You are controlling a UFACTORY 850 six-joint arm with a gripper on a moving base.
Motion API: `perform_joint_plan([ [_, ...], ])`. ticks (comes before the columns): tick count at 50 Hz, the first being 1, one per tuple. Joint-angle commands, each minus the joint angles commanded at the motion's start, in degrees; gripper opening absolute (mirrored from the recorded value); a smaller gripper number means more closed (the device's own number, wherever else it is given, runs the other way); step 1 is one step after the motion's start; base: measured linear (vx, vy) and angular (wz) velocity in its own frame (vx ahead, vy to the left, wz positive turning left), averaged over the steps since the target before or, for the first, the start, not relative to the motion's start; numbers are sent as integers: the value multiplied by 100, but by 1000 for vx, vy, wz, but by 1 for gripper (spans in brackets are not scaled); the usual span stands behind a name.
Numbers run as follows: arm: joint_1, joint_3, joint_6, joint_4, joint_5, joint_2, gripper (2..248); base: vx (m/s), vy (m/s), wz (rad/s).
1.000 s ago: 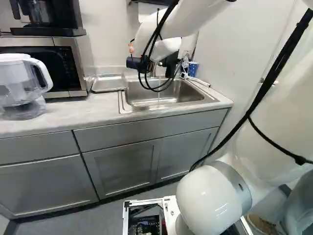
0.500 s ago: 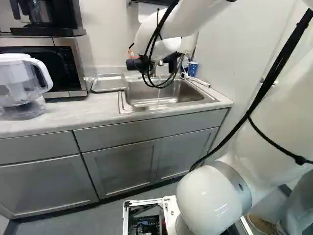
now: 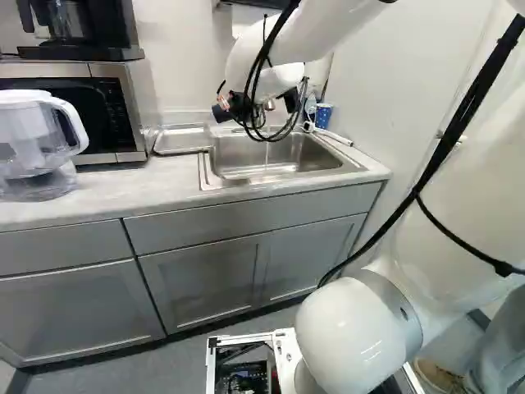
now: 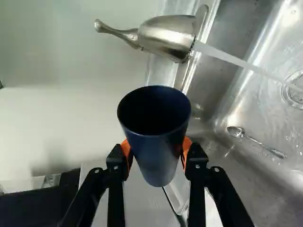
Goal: Rinse the cup and place it in the tray
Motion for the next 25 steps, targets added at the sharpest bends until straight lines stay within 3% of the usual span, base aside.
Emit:
perform_joint_plan([
  [25, 0, 0, -1508, 0, 0, 0, 121, 0, 0, 0],
])
